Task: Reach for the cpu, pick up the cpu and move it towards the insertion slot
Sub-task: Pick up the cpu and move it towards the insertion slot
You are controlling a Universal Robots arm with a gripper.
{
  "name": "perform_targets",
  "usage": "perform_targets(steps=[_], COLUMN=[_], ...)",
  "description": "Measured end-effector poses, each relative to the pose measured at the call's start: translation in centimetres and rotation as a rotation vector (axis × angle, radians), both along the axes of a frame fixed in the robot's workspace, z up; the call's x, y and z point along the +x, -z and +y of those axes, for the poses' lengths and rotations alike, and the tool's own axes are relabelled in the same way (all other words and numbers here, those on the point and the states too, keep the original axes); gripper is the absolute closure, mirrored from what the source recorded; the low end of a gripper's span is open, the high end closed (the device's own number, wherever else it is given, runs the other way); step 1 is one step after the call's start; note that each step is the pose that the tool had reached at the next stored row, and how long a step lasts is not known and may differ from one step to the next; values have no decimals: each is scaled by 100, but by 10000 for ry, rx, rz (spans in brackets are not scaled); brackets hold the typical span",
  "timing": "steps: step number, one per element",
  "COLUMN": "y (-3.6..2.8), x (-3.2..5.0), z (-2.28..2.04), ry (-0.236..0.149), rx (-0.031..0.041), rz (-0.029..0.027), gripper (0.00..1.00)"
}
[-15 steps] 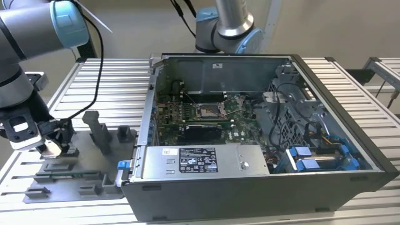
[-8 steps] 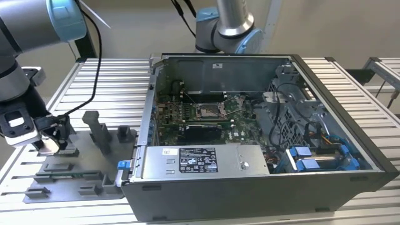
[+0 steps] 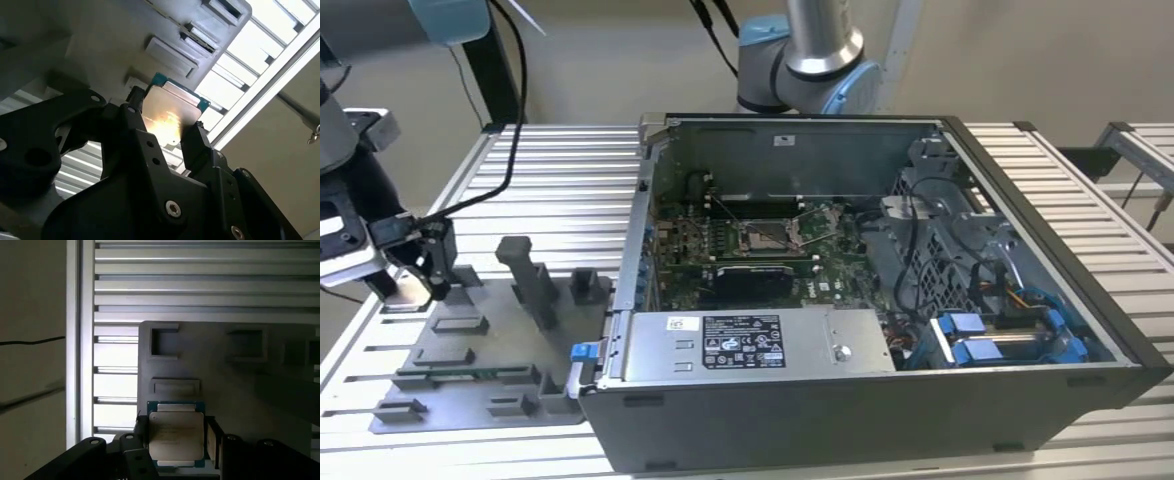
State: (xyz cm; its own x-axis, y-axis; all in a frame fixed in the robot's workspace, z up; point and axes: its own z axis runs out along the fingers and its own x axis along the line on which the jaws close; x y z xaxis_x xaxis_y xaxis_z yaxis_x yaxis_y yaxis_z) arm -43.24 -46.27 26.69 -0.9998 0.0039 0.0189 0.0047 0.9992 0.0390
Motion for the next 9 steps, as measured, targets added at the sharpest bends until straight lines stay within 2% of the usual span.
perform_targets(steps=[9], y=[-18], x=[0], z=[0], ry=[2], rx=[3], rz=[4], gripper=[100])
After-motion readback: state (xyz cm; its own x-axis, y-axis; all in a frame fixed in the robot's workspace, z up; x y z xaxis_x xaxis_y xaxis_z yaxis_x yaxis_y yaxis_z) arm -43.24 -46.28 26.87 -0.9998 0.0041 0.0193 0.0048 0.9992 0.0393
